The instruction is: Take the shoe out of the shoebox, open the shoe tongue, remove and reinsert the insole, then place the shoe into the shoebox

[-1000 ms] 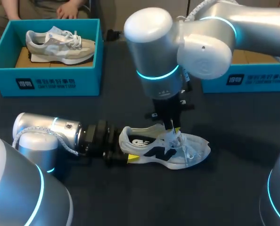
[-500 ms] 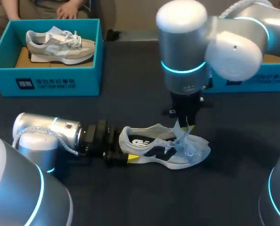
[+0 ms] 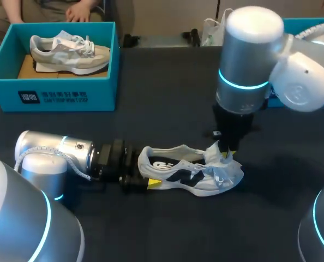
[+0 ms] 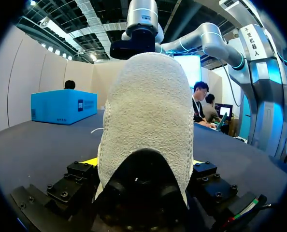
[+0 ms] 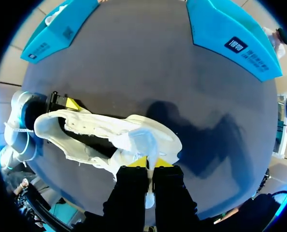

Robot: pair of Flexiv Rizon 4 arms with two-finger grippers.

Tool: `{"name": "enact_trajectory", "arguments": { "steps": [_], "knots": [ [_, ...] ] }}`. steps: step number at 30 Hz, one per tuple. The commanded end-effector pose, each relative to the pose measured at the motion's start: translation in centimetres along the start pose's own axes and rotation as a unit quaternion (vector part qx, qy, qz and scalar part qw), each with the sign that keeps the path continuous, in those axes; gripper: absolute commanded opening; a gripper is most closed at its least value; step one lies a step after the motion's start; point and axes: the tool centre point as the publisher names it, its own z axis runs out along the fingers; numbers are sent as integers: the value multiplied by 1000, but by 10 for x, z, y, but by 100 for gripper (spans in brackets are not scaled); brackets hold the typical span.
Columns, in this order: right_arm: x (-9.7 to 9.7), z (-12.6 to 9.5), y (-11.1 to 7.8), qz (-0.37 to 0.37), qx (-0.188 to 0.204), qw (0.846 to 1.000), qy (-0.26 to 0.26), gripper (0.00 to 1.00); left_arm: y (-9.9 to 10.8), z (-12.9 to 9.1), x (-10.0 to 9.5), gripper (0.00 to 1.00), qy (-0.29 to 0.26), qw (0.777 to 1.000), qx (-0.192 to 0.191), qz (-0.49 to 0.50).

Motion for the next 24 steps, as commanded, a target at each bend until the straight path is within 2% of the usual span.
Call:
{"name": "enact_trajectory", "arguments": {
  "steps": [1,6,9,14,20,24],
  "knots": [
    [-9,14,-9,0,-8,996,92,0,0,0,1,0,-2,1000,-1,0],
    [-13,21,-13,0,-8,994,106,7,0,0,1,0,-2,1000,-1,0],
    [-15,23,-14,-2,-11,994,110,25,0,0,1,0,-2,1000,-1,0],
    [-17,26,-14,-4,-11,994,111,42,0,0,1,0,-2,1000,-1,0],
    [-23,21,-16,-8,-6,995,96,45,0,0,1,0,-2,1000,-1,0],
    [-33,17,-19,-6,-4,996,84,55,0,0,1,0,-2,1000,-1,0]
  ]
}}
